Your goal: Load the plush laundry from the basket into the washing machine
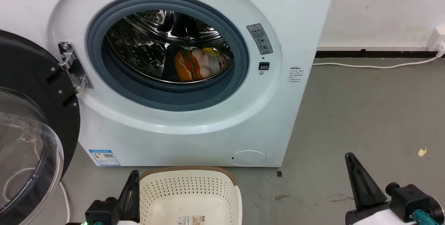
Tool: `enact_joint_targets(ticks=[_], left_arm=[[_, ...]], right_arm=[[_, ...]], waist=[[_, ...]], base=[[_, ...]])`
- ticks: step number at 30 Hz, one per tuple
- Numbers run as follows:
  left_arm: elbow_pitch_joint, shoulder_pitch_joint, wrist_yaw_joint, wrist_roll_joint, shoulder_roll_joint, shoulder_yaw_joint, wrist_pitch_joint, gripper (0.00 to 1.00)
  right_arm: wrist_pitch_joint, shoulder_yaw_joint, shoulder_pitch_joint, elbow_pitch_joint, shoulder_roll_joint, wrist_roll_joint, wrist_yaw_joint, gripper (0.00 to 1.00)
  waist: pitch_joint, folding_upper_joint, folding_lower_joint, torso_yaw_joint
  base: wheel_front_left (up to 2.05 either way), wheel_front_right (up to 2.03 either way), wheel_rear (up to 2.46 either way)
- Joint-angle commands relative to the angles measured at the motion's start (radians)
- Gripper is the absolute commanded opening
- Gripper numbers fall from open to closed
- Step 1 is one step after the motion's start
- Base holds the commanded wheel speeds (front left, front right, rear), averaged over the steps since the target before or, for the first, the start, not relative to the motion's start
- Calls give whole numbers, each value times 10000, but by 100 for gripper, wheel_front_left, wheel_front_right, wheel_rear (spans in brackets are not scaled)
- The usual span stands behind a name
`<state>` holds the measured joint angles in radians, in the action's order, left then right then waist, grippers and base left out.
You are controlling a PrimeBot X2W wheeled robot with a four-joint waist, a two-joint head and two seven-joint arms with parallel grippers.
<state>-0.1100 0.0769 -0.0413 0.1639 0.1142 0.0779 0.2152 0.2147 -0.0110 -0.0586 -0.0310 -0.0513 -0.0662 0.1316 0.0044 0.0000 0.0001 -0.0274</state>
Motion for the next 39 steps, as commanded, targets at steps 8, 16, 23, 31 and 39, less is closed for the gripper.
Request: enact_joint_targets(ticks=[8, 16, 23, 31, 39], left_arm=[[133, -165, 56, -220, -59, -108, -210, 0], [214, -216, 86, -340, -108, -164, -374, 0], [286, -261, 113, -445, -151, -214, -518, 0], [367, -312, 143, -565, -200, -271, -682, 0], [449, -363, 173, -684, -249, -327, -845, 0]], right_arm=[[-196, 24, 128, 59, 3, 122, -2, 0], [-360, 31, 167, 80, 3, 167, -3, 0], [-505, 37, 201, 98, 4, 207, -3, 0], [-669, 45, 239, 120, 5, 253, -4, 0], [-833, 52, 278, 141, 5, 298, -5, 0]], waist=[[-3, 0, 0, 23], [-7, 0, 0, 44], [-10, 0, 0, 62], [-13, 0, 0, 83], [-17, 0, -1, 105]], base=[[0, 0, 0], [0, 0, 0], [0, 0, 0], [0, 0, 0], [0, 0, 0]])
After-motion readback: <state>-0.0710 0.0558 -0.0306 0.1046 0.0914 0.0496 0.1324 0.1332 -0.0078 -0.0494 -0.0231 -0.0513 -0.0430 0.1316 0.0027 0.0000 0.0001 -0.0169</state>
